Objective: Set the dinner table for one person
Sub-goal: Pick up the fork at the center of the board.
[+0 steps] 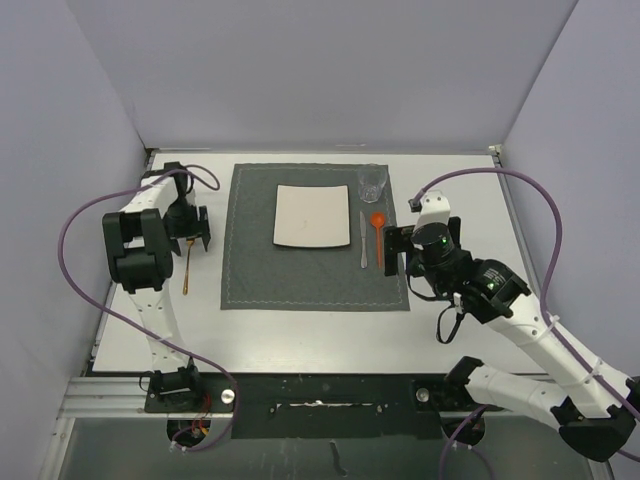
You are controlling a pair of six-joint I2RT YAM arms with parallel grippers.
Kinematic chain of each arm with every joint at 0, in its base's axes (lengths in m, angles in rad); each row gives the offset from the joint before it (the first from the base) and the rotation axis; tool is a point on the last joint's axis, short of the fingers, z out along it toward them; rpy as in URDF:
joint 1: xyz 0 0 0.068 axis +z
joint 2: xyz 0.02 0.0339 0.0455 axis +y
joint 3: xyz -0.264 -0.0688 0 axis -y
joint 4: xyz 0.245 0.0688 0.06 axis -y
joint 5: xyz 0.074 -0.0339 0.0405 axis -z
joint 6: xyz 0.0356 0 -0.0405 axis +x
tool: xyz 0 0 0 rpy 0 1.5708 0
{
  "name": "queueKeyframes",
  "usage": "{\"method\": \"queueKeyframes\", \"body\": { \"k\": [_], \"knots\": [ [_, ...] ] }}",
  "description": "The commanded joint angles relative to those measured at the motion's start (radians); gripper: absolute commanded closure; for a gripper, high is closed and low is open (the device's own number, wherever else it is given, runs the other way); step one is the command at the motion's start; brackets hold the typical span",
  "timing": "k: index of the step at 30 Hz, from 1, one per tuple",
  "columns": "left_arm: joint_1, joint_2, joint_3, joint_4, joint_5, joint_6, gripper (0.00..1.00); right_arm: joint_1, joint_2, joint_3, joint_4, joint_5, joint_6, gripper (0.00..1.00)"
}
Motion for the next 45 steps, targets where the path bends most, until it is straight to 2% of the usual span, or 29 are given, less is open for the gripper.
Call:
{"method": "queueKeyframes", "body": {
  "k": [1, 13, 16, 22, 30, 37, 40, 42, 45],
  "knots": [
    [-0.004, 0.035, -0.003, 0.021, -0.026, 0.004, 0.33, 0.009, -0.035, -0.004, 0.048, 0.043, 0.009, 0.02],
    [0.003, 0.072, -0.020, 0.025, -0.050, -0.003, 0.37, 0.009, -0.082, -0.012, 0.048, 0.073, -0.005, 0.02],
    [0.009, 0.081, -0.019, 0.021, -0.049, -0.008, 0.42, 0.009, -0.084, -0.009, 0.042, 0.077, -0.007, 0.02],
    [0.017, 0.095, -0.031, 0.019, -0.049, -0.013, 0.59, 0.009, -0.093, -0.003, 0.033, 0.081, -0.008, 0.02],
    [0.024, 0.113, -0.043, 0.026, -0.039, -0.015, 0.61, 0.009, -0.105, 0.008, 0.022, 0.080, -0.011, 0.02],
    [0.030, 0.140, -0.022, 0.020, -0.025, -0.016, 0.68, 0.010, -0.105, 0.034, 0.007, 0.075, -0.013, 0.02],
    [0.032, 0.162, -0.001, 0.010, -0.021, -0.018, 0.80, 0.010, -0.109, 0.034, 0.004, 0.073, -0.011, 0.02],
    [0.034, 0.180, 0.010, -0.001, -0.018, -0.019, 0.99, 0.010, -0.111, 0.035, 0.001, 0.073, -0.011, 0.02],
    [0.034, 0.206, 0.016, -0.011, -0.021, -0.026, 1.00, 0.010, -0.111, 0.039, -0.002, 0.072, -0.010, 0.02]
  ]
}}
